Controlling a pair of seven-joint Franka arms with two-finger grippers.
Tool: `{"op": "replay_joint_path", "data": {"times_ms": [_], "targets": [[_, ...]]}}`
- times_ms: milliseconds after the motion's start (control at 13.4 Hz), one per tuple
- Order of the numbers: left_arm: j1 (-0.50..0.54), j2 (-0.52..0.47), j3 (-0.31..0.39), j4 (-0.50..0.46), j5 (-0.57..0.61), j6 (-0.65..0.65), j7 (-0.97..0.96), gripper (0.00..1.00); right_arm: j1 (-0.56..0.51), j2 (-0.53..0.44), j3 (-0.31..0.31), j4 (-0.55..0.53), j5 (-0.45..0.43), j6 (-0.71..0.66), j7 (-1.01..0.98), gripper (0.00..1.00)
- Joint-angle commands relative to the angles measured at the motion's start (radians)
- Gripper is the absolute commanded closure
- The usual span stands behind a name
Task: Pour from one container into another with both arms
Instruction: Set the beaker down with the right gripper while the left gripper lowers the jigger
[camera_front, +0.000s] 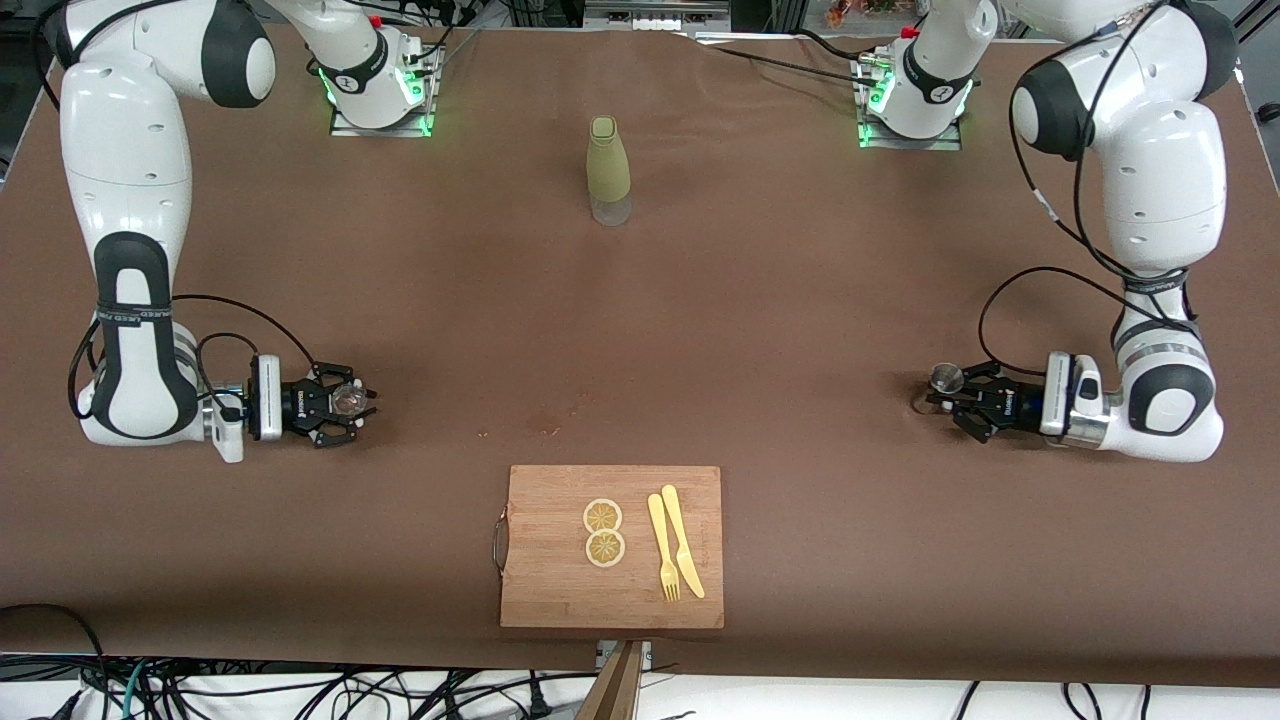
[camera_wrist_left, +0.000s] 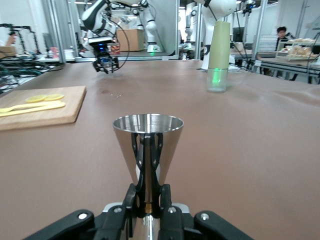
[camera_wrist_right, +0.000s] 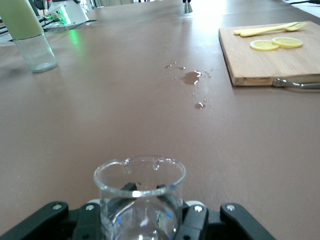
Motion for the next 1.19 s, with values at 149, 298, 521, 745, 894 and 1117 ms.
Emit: {"op": "replay_joint_path", "data": {"times_ms": [149,298,521,745,894,1117], "targets": [[0.068,0.042,-0.008,0.072,-0.025,-0.011,0.013,1.0,-0.01,0.042,-0.013,-0.007,0.072,0.001,-0.057,0.66],[0.08,0.076,-0.005,0.072,-0.06,-0.009,0.012,1.0,-0.01,0.043,-0.021,-0.008,0.072,0.003,-0.06,0.36],[0.097,0.093,0.004,0.069,-0.123,-0.003,-0.029,1.0,-0.01,0.047,-0.055,-0.004,0.069,0.001,-0.075,0.0],[0.097,0.093,0.019,0.07,-0.139,0.011,-0.033,0.95,-0.008,0.043,-0.11,0.007,0.066,-0.008,-0.066,0.0],[0.097,0.088,0.02,0.072,-0.137,0.006,-0.031,0.43,-0.007,0.04,-0.165,0.028,0.06,-0.016,-0.057,0.0],[0.097,0.081,0.029,0.061,-0.133,0.006,-0.031,0.0,-0.007,0.028,-0.234,0.106,0.022,-0.04,0.041,0.0]]}}
